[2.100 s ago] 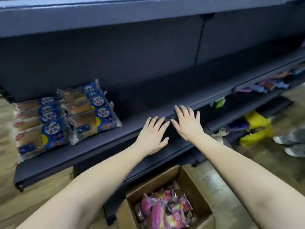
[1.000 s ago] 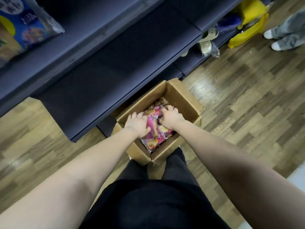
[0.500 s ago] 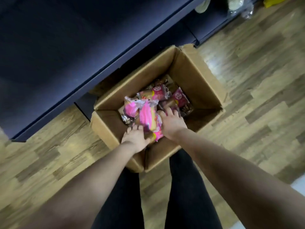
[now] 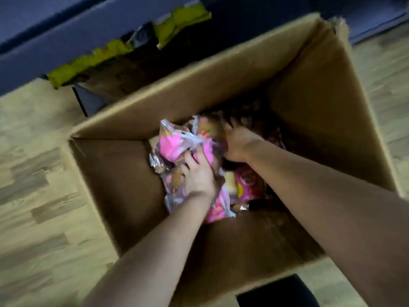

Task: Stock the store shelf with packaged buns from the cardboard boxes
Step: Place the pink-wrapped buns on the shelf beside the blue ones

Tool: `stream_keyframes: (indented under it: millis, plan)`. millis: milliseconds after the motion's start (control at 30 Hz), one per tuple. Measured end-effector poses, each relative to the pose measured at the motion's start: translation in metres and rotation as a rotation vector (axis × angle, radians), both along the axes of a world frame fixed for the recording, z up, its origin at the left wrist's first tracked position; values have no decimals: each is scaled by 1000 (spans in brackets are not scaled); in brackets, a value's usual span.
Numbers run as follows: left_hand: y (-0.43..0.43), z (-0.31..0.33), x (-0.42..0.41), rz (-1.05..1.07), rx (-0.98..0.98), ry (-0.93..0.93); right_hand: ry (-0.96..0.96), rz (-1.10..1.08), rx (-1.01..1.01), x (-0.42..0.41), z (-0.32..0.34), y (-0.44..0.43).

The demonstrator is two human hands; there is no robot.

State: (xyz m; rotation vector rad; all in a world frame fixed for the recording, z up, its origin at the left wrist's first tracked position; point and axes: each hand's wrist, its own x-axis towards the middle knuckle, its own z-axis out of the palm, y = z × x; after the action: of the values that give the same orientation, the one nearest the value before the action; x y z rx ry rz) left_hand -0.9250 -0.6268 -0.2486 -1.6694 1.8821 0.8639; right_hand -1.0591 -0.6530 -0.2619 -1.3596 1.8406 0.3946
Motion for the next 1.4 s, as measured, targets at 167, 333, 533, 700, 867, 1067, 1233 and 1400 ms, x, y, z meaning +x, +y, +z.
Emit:
stream_keyframes:
  millis: [167, 333, 533, 700, 867, 1067, 1233, 1400]
  plan:
    - [11, 21, 9, 127, 86, -7, -90, -186, 162, -1, 16, 22]
    - [15, 56, 7, 239, 165, -31, -103, -283, 201, -12, 59, 49]
    - [20, 117, -6, 42, 84, -56, 31, -199, 70, -35, 121, 61]
    - [27, 163, -8, -121, 45, -78, 48, -258, 0, -31, 176, 79]
    - [23, 234, 3, -197, -75, -60, 79, -363, -123, -9, 257, 93]
    - [-13, 362, 23, -323, -325, 72, 130, -335, -424, 1, 397, 79]
    - [-56, 481, 32, -427, -594, 243, 182, -339, -667, -7, 522, 58]
    - [-81, 585, 27, -420, -722, 355, 289, -312, -820, -13, 626, 40]
